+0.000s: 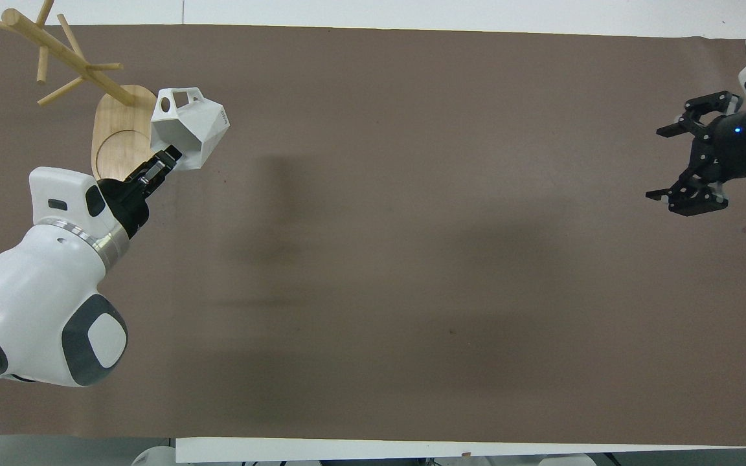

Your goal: Hang cup on rack

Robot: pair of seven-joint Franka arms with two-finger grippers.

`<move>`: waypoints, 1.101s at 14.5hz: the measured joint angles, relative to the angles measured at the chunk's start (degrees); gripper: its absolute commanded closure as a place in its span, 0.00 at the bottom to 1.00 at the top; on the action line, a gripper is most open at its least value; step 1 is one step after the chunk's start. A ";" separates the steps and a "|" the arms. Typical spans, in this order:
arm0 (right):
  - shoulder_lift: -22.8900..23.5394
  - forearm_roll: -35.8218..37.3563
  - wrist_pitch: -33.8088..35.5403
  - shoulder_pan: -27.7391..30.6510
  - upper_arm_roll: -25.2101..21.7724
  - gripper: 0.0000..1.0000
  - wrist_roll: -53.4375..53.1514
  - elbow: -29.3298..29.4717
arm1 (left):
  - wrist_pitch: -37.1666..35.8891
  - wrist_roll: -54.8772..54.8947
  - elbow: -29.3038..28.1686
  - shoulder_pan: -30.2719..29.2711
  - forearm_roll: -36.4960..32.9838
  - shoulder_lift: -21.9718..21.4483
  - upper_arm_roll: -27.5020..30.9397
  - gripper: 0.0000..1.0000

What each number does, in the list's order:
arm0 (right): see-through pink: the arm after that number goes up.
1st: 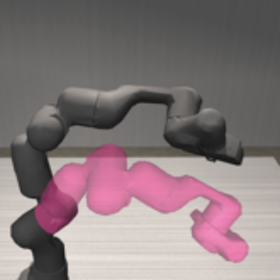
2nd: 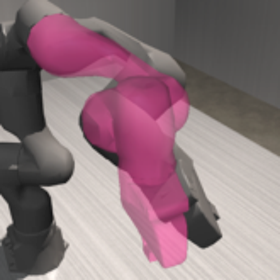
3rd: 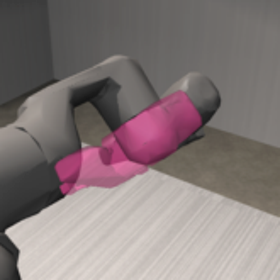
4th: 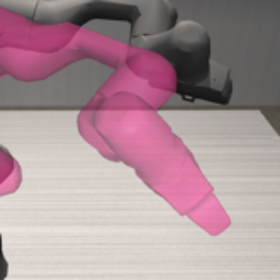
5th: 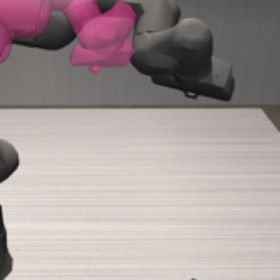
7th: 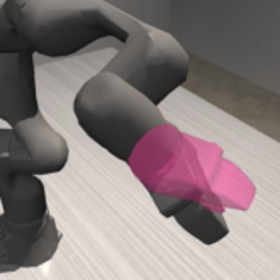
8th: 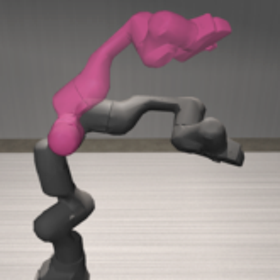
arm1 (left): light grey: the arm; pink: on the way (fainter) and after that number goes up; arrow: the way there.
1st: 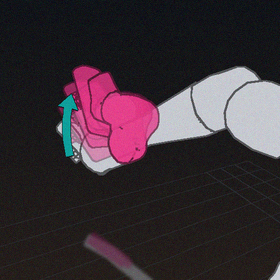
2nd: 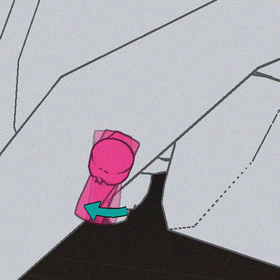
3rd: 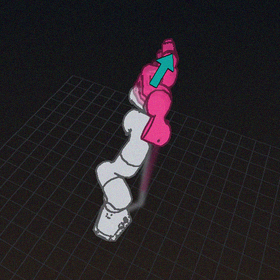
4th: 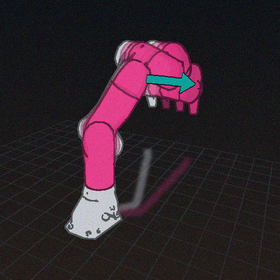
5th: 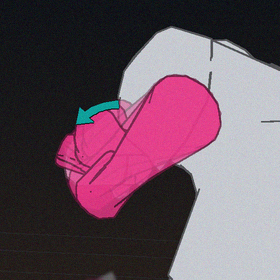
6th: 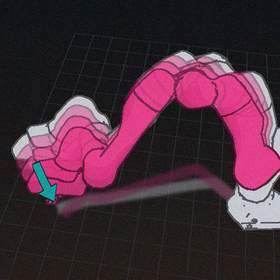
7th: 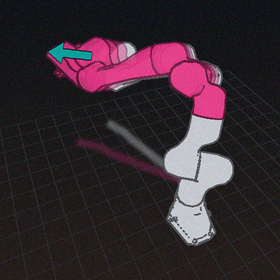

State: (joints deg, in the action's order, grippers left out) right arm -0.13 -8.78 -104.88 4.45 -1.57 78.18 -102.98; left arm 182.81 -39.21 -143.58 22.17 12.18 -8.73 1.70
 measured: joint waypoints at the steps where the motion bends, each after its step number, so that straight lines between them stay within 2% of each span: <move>1: -0.85 2.95 2.14 0.01 0.04 0.01 -4.50 1.48 | 1.79 0.00 0.07 -0.70 0.00 1.60 0.00 1.00; 6: -1.37 10.82 15.55 0.12 0.28 0.01 -33.50 11.54 | 4.06 0.00 4.43 -5.06 -0.01 7.95 -0.01 1.00; 8: -1.12 11.26 22.43 0.12 0.48 0.01 -46.50 15.03 | 3.65 0.00 6.33 -6.78 -0.01 9.67 -0.05 1.00; 10: -0.60 11.31 25.13 0.14 0.50 0.01 -56.22 17.18 | 1.82 -0.17 8.63 -8.01 0.14 11.63 -0.09 1.00; 13: 0.59 11.32 27.89 0.23 0.16 0.01 -63.03 17.93 | -0.20 -0.41 11.35 -8.81 1.87 13.34 -0.13 1.00; 16: 0.07 11.35 28.77 -2.14 -1.17 0.01 -66.98 18.51 | -0.94 -0.53 11.99 -8.97 2.64 14.36 -0.20 1.00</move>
State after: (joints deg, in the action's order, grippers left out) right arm -0.06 2.57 -76.11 2.31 -2.74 11.20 -84.47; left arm 181.87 -39.74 -131.59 13.19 14.82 5.63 1.50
